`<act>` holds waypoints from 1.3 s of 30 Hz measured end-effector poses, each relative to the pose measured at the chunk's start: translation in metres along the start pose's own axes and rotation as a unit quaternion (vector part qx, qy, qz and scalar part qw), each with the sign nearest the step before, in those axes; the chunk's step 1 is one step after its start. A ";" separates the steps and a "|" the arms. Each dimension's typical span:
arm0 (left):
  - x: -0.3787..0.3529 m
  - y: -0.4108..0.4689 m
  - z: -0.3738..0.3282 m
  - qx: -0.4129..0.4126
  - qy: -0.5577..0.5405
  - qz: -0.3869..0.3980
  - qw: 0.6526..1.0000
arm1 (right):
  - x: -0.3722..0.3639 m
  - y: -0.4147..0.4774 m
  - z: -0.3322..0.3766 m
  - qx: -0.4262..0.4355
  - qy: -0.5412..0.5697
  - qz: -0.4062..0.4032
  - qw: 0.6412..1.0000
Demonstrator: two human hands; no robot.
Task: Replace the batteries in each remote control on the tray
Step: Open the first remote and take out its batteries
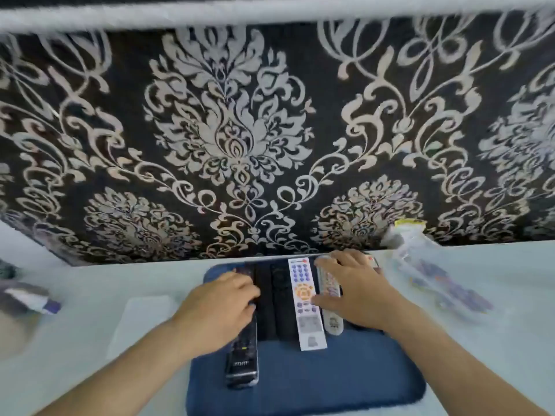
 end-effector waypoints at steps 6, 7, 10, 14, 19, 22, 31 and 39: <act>-0.080 0.021 0.015 0.024 -0.011 0.042 0.999 | -0.077 0.024 -0.002 0.046 -0.086 0.037 0.994; -0.089 0.021 0.017 0.026 -0.003 0.034 0.999 | -0.084 0.024 -0.003 0.054 -0.107 0.028 0.992; -0.096 0.023 0.025 0.035 0.023 -0.024 0.999 | -0.086 0.022 -0.004 0.063 -0.128 -0.029 0.989; -0.083 0.018 0.021 0.019 0.090 -0.154 0.984 | -0.091 0.010 -0.003 0.076 -0.103 -0.121 0.984; -0.092 0.005 0.023 0.129 0.013 -0.109 0.986 | -0.090 -0.002 -0.016 0.063 -0.105 -0.200 0.972; -0.100 -0.008 0.007 0.179 -0.016 -0.061 0.982 | -0.082 -0.017 -0.038 -0.005 -0.107 -0.197 0.974; -0.101 0.004 -0.013 0.232 -0.114 -0.211 0.943 | -0.076 -0.018 -0.053 0.012 0.033 -0.195 0.980; -0.090 0.052 -0.086 0.109 -0.085 -0.115 0.984 | -0.080 -0.004 -0.071 -0.048 0.014 -0.155 0.987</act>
Point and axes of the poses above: each hand's wrist, its own y-axis towards the middle knuckle, its own x-axis out of the back of the hand, z = x × y, the point moved 5 cm from there along y, towards the middle knuckle, and after that the axes turned 2 degrees about -x, right-handed, at the moved point
